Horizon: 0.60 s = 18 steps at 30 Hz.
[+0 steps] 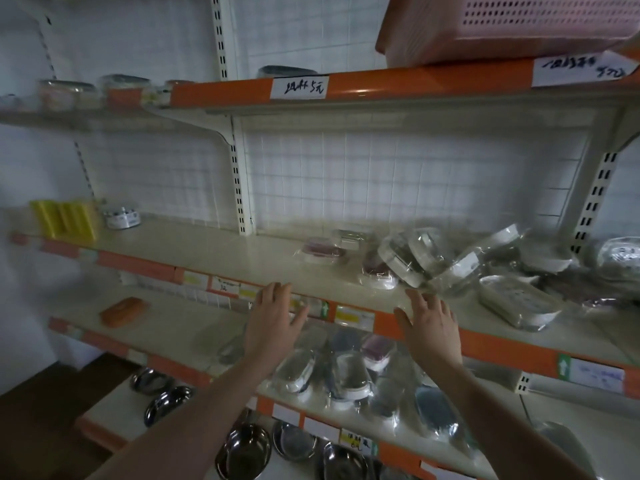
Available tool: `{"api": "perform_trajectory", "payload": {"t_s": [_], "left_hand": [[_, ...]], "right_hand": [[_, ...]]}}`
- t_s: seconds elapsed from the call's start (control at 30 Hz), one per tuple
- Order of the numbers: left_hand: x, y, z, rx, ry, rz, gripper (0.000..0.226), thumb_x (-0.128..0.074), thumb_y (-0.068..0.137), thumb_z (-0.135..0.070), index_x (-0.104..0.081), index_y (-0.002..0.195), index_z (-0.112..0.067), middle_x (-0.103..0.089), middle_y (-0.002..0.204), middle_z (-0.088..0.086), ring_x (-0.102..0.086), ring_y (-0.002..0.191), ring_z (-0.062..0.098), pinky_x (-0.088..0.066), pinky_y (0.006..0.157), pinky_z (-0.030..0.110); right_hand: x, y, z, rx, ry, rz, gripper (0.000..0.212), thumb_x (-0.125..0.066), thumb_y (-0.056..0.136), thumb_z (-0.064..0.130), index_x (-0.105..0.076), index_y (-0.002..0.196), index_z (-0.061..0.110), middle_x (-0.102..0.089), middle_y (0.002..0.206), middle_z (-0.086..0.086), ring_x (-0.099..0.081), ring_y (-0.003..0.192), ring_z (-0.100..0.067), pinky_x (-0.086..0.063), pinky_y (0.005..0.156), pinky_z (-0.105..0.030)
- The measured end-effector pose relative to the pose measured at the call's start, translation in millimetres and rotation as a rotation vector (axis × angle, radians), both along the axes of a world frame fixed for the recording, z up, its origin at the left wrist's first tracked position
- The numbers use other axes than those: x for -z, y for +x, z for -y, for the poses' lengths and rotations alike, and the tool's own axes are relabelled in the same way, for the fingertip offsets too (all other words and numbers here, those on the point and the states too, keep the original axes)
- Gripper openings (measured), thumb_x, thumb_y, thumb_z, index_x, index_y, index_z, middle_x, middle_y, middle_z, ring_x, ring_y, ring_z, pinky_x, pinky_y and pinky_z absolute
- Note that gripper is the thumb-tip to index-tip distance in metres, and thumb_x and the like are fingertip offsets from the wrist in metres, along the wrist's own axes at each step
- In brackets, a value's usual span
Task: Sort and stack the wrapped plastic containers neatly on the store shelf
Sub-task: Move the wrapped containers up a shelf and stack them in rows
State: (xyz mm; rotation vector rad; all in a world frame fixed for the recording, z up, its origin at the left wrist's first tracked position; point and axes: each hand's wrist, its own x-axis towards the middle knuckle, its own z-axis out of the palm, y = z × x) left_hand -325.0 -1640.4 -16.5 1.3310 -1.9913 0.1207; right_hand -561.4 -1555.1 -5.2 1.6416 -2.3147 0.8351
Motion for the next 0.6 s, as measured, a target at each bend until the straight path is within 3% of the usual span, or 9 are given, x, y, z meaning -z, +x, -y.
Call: {"api": "perform_trajectory", "payload": {"t_s": [0.17, 0.3, 0.6], "left_hand": [[-23.1, -17.1, 59.0, -0.019, 0.022, 0.039, 0.056, -0.06, 0.088, -0.042, -0.052, 0.13, -0.007, -0.052, 0.128, 0.015, -0.047, 0.117, 0.032, -0.042, 0.093, 0.038], [-38.2, -19.6, 98.7, 0.002, 0.053, 0.084, 0.061, -0.048, 0.092, -0.049, -0.039, 0.139, -0.012, -0.041, 0.139, 0.009, -0.036, 0.127, 0.025, -0.036, 0.1, 0.032], [-46.2, -24.2, 199.8, 0.14, 0.175, 0.207, 0.069, -0.046, 0.087, -0.058, -0.041, 0.137, -0.011, -0.04, 0.141, 0.006, -0.033, 0.132, 0.023, -0.032, 0.102, 0.033]], "right_hand": [[-18.9, 0.8, 68.8, -0.052, -0.006, 0.004, 0.044, -0.045, 0.095, 0.039, -0.044, 0.134, 0.018, -0.049, 0.128, -0.009, -0.043, 0.119, -0.026, -0.033, 0.099, -0.035], [-31.4, 3.9, 111.9, -0.1, -0.046, 0.011, 0.029, -0.047, 0.093, 0.035, -0.054, 0.114, 0.017, -0.054, 0.115, -0.01, -0.048, 0.108, -0.028, -0.038, 0.092, -0.037], [-51.1, 3.8, 182.6, -0.027, -0.039, -0.06, 0.032, -0.051, 0.091, 0.029, -0.054, 0.118, 0.011, -0.054, 0.114, -0.015, -0.048, 0.108, -0.034, -0.036, 0.092, -0.038]]}}
